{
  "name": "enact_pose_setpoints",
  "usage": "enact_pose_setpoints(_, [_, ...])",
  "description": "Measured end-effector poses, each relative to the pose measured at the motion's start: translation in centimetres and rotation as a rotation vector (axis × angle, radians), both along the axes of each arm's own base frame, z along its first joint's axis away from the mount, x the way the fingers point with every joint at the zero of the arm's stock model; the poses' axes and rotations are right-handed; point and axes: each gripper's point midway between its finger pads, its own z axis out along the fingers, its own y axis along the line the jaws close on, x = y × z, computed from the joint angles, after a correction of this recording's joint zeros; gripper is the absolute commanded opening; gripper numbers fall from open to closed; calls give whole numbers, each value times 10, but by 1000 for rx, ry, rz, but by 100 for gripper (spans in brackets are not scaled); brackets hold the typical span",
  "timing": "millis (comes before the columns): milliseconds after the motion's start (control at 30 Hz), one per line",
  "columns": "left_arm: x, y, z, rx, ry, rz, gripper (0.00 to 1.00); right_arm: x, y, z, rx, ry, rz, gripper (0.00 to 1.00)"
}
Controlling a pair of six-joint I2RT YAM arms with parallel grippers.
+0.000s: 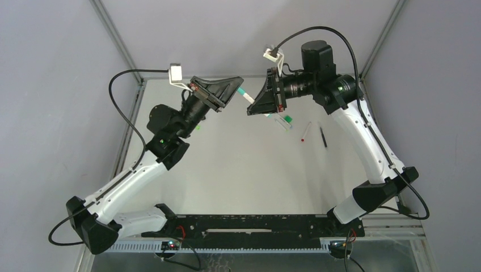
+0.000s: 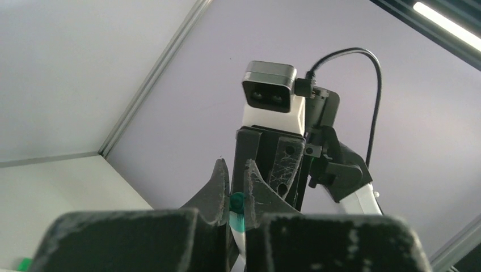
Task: Insert the pens into the pen caps
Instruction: Press the pen cap onto the pen.
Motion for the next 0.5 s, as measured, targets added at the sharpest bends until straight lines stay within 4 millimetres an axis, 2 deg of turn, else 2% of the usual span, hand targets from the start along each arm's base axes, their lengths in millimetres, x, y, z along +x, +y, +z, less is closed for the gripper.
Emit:
enact_pose_setpoints(167, [-12, -4, 3, 22, -90, -42, 0, -10, -5, 6, 27, 75, 53, 0])
enact_pose_setpoints(300, [-25, -7, 15, 10, -180, -89, 0, -23, -7, 19, 79, 150, 148, 0])
enact_pose_setpoints(500, [-35, -17, 25, -7, -253, -138, 0, -32, -15, 32, 129, 166, 260, 0])
